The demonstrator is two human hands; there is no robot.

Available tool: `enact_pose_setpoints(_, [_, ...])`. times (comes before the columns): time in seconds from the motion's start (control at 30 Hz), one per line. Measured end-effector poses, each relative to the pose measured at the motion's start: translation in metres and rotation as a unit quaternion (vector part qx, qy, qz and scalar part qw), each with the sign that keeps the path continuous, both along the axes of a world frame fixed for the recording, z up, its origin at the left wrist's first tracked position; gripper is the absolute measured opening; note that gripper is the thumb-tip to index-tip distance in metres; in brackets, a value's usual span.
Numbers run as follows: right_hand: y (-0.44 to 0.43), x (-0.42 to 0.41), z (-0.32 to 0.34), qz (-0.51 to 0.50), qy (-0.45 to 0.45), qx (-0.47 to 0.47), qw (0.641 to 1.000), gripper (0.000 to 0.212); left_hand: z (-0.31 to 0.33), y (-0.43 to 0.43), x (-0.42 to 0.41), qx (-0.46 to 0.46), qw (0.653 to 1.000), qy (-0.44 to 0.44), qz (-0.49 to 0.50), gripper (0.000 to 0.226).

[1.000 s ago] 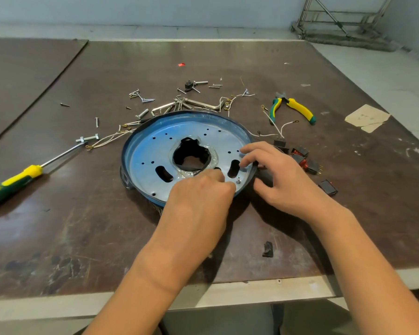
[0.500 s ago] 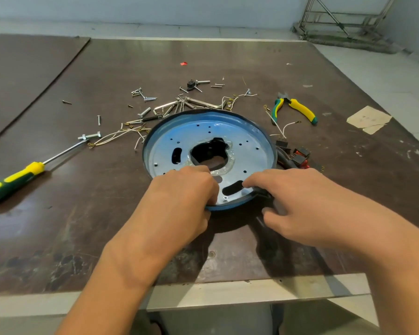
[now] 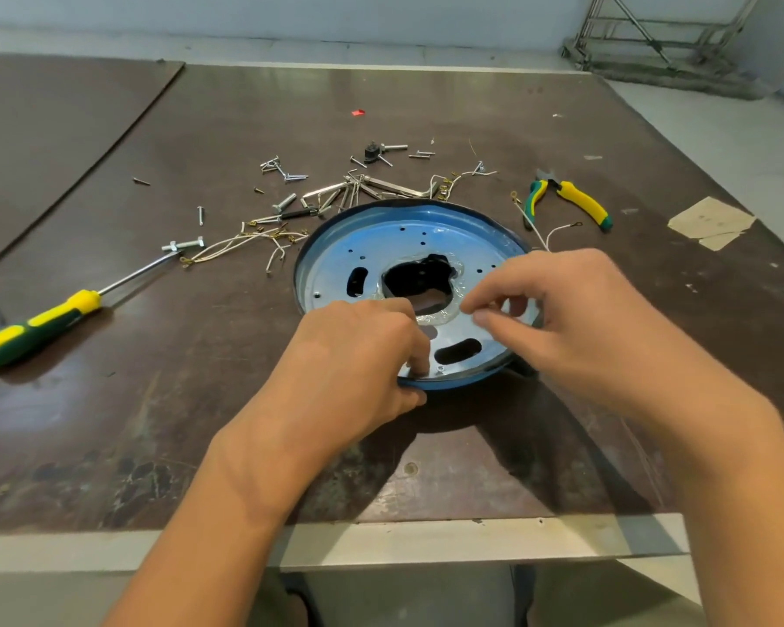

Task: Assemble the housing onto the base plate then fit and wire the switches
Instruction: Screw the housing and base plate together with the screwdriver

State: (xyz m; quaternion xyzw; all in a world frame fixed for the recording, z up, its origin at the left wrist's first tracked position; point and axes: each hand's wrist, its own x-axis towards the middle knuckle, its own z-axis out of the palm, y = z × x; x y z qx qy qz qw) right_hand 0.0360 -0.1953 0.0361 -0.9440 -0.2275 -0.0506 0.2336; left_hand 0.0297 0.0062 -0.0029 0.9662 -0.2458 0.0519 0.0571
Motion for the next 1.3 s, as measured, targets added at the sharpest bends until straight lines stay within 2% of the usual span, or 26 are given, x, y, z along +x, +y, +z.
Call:
enact_pose_setpoints(0.13, [0.016, 0.01, -0.018, 0.03, 0.052, -0.016, 0.998, 0.002, -0.002, 0.001, -0.001, 0.006, 1.0, -0.004, -0.007, 0.026])
enact_pose_setpoints(0.3, [0.017, 0.02, -0.024, 0.03, 0.162, 0.004, 0.986, 0.018, -0.003, 0.003, -0.001, 0.005, 1.0, -0.017, -0.023, 0.028])
enact_pose_setpoints(0.6, [0.022, 0.029, -0.019, 0.035, 0.239, -0.04, 0.97, 0.013, -0.012, 0.005, -0.002, -0.008, 0.998, -0.052, -0.036, 0.029])
enact_pose_setpoints(0.87, [0.024, 0.032, -0.021, 0.031, 0.227, -0.065, 0.971, 0.018, -0.018, 0.007, -0.002, -0.017, 0.997, -0.063, -0.045, 0.025])
enact_pose_setpoints(1.07, [0.022, 0.032, -0.016, 0.053, 0.252, -0.06, 0.964, 0.012, -0.024, 0.005, -0.005, -0.016, 0.995, -0.076, -0.058, 0.029])
enact_pose_setpoints(1.3, [0.022, 0.034, -0.02, 0.031, 0.209, -0.068, 0.975, 0.018, -0.025, 0.004, -0.005, -0.003, 0.995, -0.086, -0.056, 0.033])
